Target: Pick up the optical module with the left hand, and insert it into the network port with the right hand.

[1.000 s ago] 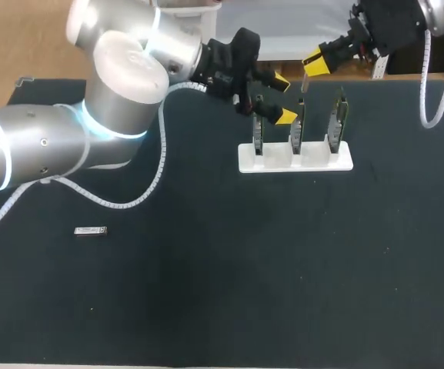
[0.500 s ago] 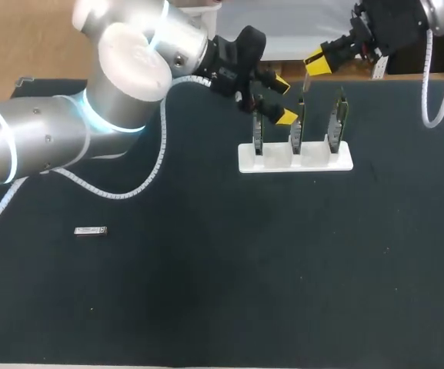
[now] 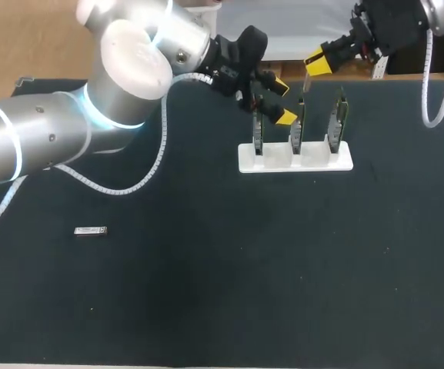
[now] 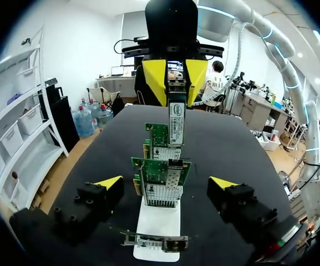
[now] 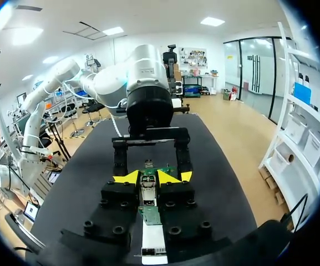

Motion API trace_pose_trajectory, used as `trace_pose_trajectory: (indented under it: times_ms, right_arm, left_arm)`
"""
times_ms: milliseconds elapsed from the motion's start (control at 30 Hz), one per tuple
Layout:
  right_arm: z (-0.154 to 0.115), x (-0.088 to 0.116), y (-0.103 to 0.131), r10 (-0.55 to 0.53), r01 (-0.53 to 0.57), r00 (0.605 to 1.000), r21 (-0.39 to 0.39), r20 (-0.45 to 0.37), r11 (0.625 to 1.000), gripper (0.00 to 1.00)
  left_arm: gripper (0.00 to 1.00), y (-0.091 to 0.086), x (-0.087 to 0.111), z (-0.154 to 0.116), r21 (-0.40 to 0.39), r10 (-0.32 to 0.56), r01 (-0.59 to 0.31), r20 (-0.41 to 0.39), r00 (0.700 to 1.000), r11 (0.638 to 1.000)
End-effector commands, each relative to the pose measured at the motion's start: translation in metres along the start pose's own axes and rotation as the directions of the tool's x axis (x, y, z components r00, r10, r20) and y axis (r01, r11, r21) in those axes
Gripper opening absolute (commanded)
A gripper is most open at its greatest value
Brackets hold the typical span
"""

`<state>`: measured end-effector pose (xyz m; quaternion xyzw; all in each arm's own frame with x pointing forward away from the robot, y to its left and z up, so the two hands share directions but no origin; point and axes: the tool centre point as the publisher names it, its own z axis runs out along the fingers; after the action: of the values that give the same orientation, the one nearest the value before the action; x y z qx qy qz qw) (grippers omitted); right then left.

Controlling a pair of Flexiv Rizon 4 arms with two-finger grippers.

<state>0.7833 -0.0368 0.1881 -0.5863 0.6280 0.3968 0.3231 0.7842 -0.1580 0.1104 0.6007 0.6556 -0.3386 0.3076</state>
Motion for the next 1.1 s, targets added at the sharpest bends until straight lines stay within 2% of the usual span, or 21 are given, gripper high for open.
trace_pose_trajectory:
  times_ms: [33, 433, 1100]
  right_arm:
    - [0.001, 0.001, 0.0, 0.0, 0.0, 1.0, 0.001, 0.003, 1.0, 0.0]
    - [0.002, 0.0, 0.0, -0.007, 0.007, 1.0, -0.014, 0.005, 1.0, 0.0]
    - [0.014, 0.006, -0.003, -0.041, 0.039, 0.997, -0.043, -0.06, 0.998, 0.0]
  left_arm:
    - [1.0, -0.001, 0.0, -0.001, -0.001, 0.001, -0.001, -0.01, 1.0, 1.0]
    - [1.0, -0.002, -0.001, -0.001, -0.006, 0.018, -0.018, -0.014, 1.0, 1.0]
    - [1.0, -0.002, -0.001, -0.001, -0.006, 0.018, -0.018, -0.014, 1.0, 1.0]
